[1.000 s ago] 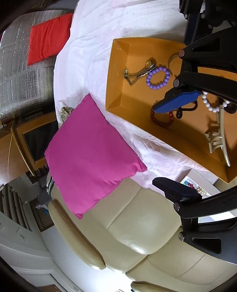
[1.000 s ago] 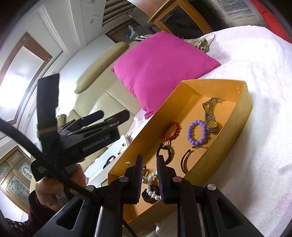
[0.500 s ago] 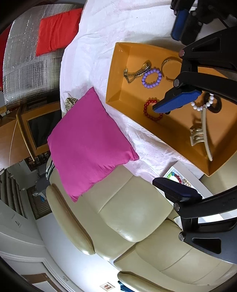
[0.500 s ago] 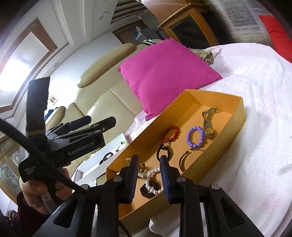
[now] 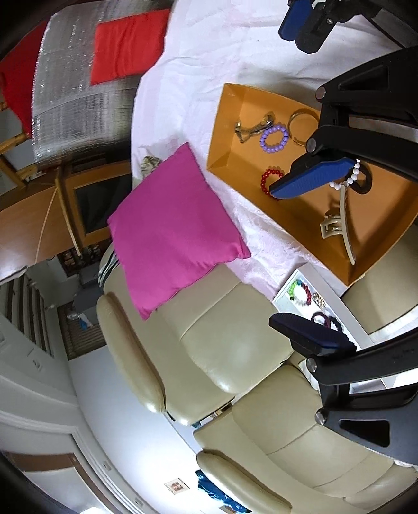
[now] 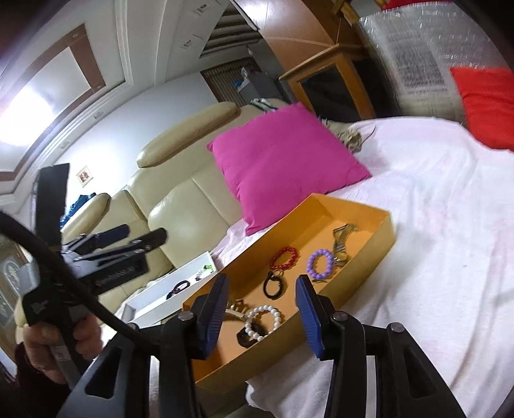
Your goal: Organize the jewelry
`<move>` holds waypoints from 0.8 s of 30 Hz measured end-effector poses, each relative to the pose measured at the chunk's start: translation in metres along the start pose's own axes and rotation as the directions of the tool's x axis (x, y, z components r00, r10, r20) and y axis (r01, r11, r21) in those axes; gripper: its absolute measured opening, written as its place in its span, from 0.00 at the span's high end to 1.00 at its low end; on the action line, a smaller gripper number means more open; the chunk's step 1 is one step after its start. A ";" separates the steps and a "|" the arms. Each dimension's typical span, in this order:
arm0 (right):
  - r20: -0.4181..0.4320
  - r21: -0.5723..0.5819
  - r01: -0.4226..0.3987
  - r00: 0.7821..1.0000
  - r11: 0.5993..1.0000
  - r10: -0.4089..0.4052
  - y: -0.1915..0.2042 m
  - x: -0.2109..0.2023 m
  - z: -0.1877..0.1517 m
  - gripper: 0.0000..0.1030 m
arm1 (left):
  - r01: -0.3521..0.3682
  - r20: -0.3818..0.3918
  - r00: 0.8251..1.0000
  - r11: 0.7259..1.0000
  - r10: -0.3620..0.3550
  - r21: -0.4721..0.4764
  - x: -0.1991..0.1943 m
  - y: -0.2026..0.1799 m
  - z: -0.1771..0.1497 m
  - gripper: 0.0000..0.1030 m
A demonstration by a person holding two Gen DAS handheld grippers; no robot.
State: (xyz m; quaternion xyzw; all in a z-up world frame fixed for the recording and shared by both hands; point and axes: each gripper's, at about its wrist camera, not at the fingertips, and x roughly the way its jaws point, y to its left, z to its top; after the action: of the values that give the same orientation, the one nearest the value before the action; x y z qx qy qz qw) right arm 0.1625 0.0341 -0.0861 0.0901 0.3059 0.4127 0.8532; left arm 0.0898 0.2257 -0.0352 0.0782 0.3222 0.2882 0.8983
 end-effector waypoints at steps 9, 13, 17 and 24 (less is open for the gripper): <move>0.043 -0.059 0.147 0.989 0.987 -0.145 0.026 -0.037 -0.004 0.55 | -0.003 0.082 0.997 0.999 0.007 -0.046 -0.043 0.017 -0.003 0.13; 0.047 -0.080 0.199 0.980 0.977 -0.196 0.040 -0.052 -0.005 0.54 | 0.023 0.116 0.993 0.998 -0.016 -0.054 -0.060 0.022 -0.004 0.13; 0.043 -0.093 0.227 0.974 0.970 -0.223 0.055 -0.064 -0.005 0.54 | 0.051 0.146 0.988 0.997 -0.042 -0.060 -0.075 0.027 -0.004 0.12; 0.042 -0.109 0.253 0.967 0.961 -0.249 0.081 -0.076 -0.004 0.53 | 0.075 0.171 0.983 0.995 -0.062 -0.071 -0.098 0.037 -0.009 0.11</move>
State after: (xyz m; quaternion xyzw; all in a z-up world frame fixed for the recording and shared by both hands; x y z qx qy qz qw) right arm 0.0718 0.0281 -0.0224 0.0079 0.2790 0.3165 0.9066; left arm 0.0057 0.1999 0.0217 0.0564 0.2361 0.2618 0.9341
